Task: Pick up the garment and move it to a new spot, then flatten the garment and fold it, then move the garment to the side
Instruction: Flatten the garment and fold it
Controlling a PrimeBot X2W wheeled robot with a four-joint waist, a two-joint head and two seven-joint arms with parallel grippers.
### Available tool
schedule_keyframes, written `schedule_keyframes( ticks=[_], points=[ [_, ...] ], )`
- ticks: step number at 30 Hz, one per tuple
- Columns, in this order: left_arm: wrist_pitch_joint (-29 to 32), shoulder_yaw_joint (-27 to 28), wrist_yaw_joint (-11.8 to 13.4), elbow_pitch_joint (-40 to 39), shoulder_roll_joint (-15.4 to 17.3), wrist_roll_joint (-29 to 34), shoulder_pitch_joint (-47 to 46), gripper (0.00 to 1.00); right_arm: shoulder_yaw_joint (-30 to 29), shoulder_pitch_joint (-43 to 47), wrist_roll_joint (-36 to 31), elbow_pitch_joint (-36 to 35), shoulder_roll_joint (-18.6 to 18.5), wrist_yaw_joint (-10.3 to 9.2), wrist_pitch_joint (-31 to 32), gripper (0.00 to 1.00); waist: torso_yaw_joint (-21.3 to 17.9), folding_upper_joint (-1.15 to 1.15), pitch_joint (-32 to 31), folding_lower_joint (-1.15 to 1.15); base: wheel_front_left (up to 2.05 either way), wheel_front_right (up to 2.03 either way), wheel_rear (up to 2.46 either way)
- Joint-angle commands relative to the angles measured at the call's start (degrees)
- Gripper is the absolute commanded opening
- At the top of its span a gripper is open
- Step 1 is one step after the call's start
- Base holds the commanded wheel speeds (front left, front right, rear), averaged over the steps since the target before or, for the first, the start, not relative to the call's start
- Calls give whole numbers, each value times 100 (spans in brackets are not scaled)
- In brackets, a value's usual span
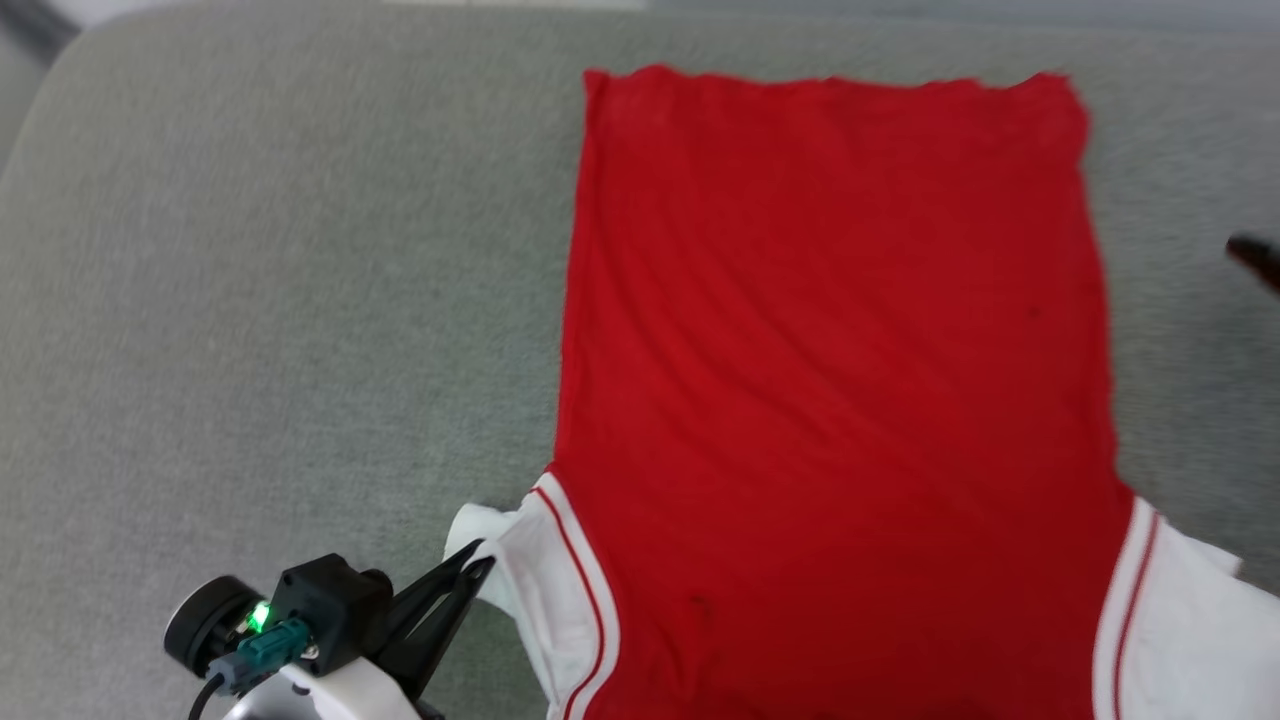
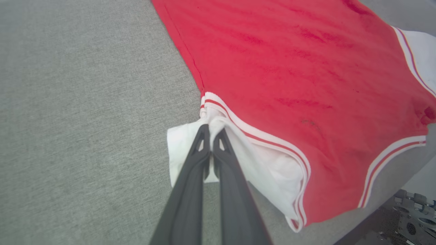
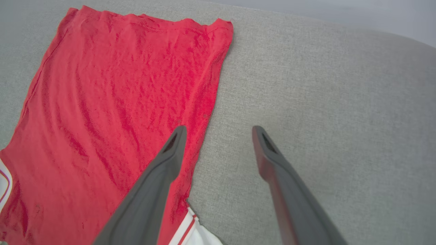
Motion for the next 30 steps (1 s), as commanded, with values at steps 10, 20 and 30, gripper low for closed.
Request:
schedule_keyframes(
  ticks=[10, 20, 30],
  points=[
    [82, -113, -31, -495, -441, 519, -633, 0, 180, -2518, -1232, 1740, -41, -1, 653, 100, 1326, 0, 1435, -1, 0, 0, 0],
    [-44, -171, -106, -452, -728, 661, -806, 0, 97, -2940, -1817, 2396, -133, -1, 991, 100, 1688, 0, 1848, -1, 0, 0, 0],
    [-153, -189, -142, -264, -832, 625, -808, 0, 239, -2283, -1735, 2525, -136, -1, 1165, 0, 1751, 0, 1874, -1, 0, 0, 0]
  ],
)
